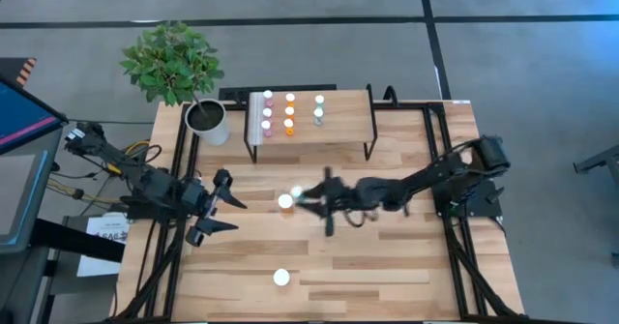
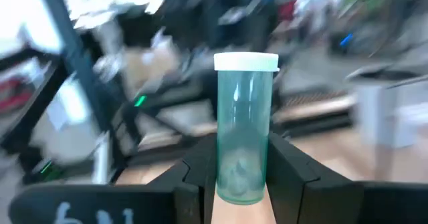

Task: Pick and place medicine bottles onto shelf by color
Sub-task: Put the blue pill bottle on the shelf aligned with the other blue pill bottles

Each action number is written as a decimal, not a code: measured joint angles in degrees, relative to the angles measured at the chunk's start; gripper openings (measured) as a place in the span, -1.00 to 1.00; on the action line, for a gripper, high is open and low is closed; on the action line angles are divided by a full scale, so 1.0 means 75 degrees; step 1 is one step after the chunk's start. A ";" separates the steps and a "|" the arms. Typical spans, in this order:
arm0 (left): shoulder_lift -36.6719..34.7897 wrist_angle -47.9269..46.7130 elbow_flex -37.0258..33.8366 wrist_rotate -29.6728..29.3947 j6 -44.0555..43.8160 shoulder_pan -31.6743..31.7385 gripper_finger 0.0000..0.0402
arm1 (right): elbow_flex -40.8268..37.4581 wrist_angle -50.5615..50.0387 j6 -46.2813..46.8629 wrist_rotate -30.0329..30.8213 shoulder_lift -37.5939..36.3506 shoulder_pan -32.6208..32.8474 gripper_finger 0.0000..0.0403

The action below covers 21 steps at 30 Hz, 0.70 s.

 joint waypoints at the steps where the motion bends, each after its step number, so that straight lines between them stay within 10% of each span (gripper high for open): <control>1: -0.0027 0.0195 -0.0052 0.0058 0.0041 0.0000 0.13 | -0.0382 0.0535 -0.0097 0.0309 -0.0142 -0.0031 -0.41; 8: -0.0030 0.0808 -0.0337 -0.0065 0.0324 0.0013 0.13 | -0.1291 0.1698 -0.0909 0.2659 -0.0216 -0.0548 -0.41; 21: 0.0305 0.0706 -0.0350 -0.0239 0.0175 0.0020 0.13 | -0.0887 0.1724 -0.0450 0.2641 0.0816 -0.2245 -0.41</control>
